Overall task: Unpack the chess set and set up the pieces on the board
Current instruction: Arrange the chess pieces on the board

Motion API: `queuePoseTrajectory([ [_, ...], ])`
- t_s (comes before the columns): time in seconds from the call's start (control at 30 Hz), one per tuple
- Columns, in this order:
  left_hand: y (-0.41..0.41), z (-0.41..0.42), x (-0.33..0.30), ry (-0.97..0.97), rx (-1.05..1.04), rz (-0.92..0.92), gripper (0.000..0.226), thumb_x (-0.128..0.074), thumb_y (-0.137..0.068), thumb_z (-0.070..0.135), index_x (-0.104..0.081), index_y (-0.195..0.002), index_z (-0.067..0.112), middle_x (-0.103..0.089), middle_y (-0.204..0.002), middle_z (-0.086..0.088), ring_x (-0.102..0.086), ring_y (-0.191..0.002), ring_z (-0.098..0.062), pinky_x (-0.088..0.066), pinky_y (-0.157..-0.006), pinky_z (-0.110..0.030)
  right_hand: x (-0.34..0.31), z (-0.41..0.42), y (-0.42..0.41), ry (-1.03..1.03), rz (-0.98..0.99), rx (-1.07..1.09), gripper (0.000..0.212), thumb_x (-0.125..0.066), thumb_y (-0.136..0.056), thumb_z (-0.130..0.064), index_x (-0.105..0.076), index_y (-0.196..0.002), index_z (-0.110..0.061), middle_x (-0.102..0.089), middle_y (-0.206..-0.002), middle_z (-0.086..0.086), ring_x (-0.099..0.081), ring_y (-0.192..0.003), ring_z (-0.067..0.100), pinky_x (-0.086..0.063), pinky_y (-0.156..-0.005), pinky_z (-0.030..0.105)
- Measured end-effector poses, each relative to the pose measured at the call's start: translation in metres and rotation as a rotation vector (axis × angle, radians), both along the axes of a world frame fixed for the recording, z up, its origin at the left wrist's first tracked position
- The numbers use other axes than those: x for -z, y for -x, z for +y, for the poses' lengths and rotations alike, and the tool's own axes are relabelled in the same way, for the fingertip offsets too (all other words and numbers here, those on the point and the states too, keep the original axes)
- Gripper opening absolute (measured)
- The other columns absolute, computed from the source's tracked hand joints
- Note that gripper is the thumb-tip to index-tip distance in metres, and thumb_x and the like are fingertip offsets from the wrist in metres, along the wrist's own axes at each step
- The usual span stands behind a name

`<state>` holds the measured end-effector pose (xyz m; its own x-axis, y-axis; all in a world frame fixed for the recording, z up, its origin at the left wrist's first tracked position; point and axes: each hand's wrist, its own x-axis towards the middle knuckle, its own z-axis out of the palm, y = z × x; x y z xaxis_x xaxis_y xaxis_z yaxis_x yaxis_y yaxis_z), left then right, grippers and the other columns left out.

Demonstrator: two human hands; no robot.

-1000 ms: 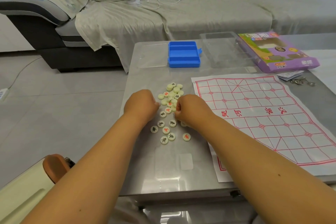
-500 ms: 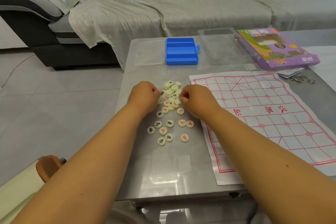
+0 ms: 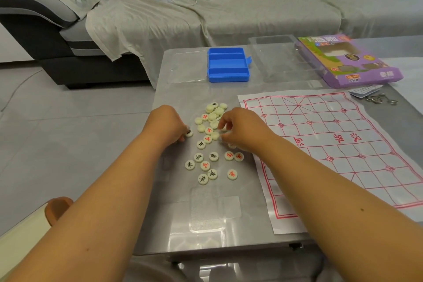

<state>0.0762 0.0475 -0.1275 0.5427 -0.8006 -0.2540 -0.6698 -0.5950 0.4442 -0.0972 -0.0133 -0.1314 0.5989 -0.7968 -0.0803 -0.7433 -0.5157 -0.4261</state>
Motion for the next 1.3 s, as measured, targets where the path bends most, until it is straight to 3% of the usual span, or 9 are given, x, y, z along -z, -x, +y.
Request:
queuePoseTrajectory([
  [0.17,0.003,0.001,0.004,0.206,0.140,-0.068,0.013,-0.070,-0.082,0.024,-0.069,-0.094,0.019,-0.065,-0.084,0.002,-0.056,-0.074,-0.013,-0.039,-0.057,-0.022,0.004,0.002,-0.010,0.071,0.045,-0.087,0.028,-0.073,-0.077,-0.035,-0.066,-0.102,-0.024,-0.058,-0.094,-0.003,-0.053,-0.091,0.015,-0.050,-0.080,0.031],
  [0.3,0.010,-0.005,0.011,0.173,0.304,-0.054,0.027,-0.077,-0.077,0.026,-0.068,-0.101,0.021,-0.062,-0.090,0.005,-0.054,-0.079,-0.012,-0.038,-0.064,-0.021,0.006,0.000,-0.009,0.165,0.096,-0.113,0.025,-0.062,-0.087,-0.034,-0.067,-0.104,-0.018,-0.061,-0.100,0.001,-0.052,-0.094,0.018,-0.048,-0.081,0.032],
  [0.47,0.009,-0.007,0.013,0.176,0.357,-0.117,0.020,-0.065,-0.087,0.031,-0.070,-0.099,0.015,-0.067,-0.091,-0.002,-0.060,-0.085,-0.018,-0.049,-0.077,-0.032,0.005,-0.006,-0.003,-0.135,0.011,0.023,0.023,-0.056,-0.092,-0.033,-0.069,-0.089,-0.015,-0.066,-0.079,0.004,-0.057,-0.071,0.015,-0.047,-0.068,0.028],
  [0.57,0.007,-0.005,0.010,0.152,0.301,-0.058,0.023,-0.059,-0.092,0.033,-0.071,-0.091,0.013,-0.068,-0.076,-0.002,-0.060,-0.073,-0.017,-0.045,-0.065,-0.027,0.006,-0.010,0.001,-0.194,-0.056,0.080,0.016,-0.061,-0.089,-0.031,-0.068,-0.085,-0.018,-0.064,-0.078,-0.001,-0.057,-0.070,0.012,-0.046,-0.064,0.024],
  [0.7,0.003,-0.010,0.007,0.092,0.160,-0.024,0.027,-0.063,-0.089,0.036,-0.069,-0.079,0.011,-0.061,-0.062,0.000,-0.052,-0.058,-0.012,-0.036,-0.051,-0.022,0.008,-0.022,0.003,-0.077,-0.112,0.222,0.012,-0.065,-0.087,-0.029,-0.068,-0.096,-0.022,-0.060,-0.087,-0.005,-0.056,-0.083,0.012,-0.047,-0.075,0.026],
  [0.83,-0.002,-0.016,0.008,0.042,0.087,-0.088,0.024,-0.066,-0.084,0.032,-0.067,-0.087,0.007,-0.067,-0.083,-0.009,-0.061,-0.078,-0.023,-0.045,-0.064,-0.030,0.006,-0.028,-0.003,-0.100,-0.017,0.188,0.020,-0.069,-0.083,-0.027,-0.064,-0.102,-0.024,-0.059,-0.093,-0.004,-0.056,-0.087,0.014,-0.047,-0.076,0.026],
  [0.93,-0.002,-0.021,0.010,0.129,0.076,-0.084,0.016,-0.064,-0.084,0.029,-0.060,-0.093,0.017,-0.063,-0.091,-0.001,-0.058,-0.083,-0.019,-0.043,-0.062,-0.029,0.004,-0.028,-0.006,-0.118,0.036,0.132,0.027,-0.071,-0.081,-0.026,-0.063,-0.106,-0.023,-0.062,-0.101,-0.001,-0.058,-0.092,0.016,-0.049,-0.080,0.027],
  [1.13,0.010,-0.035,0.004,0.024,0.127,-0.072,0.025,-0.073,-0.079,0.033,-0.066,-0.092,0.012,-0.068,-0.088,-0.007,-0.064,-0.083,-0.024,-0.055,-0.074,-0.035,0.001,-0.025,-0.014,-0.026,0.154,0.094,0.018,-0.064,-0.086,-0.023,-0.065,-0.100,-0.012,-0.066,-0.096,0.007,-0.061,-0.089,0.021,-0.048,-0.075,0.029],
  [1.3,0.003,-0.040,0.002,0.069,0.104,-0.026,0.023,-0.065,-0.084,0.026,-0.070,-0.086,0.003,-0.071,-0.084,-0.014,-0.064,-0.074,-0.026,-0.052,-0.069,-0.034,0.001,-0.032,-0.009,-0.068,0.105,0.153,0.024,-0.051,-0.093,-0.023,-0.068,-0.096,-0.007,-0.064,-0.084,0.011,-0.060,-0.080,0.022,-0.047,-0.072,0.030],
])
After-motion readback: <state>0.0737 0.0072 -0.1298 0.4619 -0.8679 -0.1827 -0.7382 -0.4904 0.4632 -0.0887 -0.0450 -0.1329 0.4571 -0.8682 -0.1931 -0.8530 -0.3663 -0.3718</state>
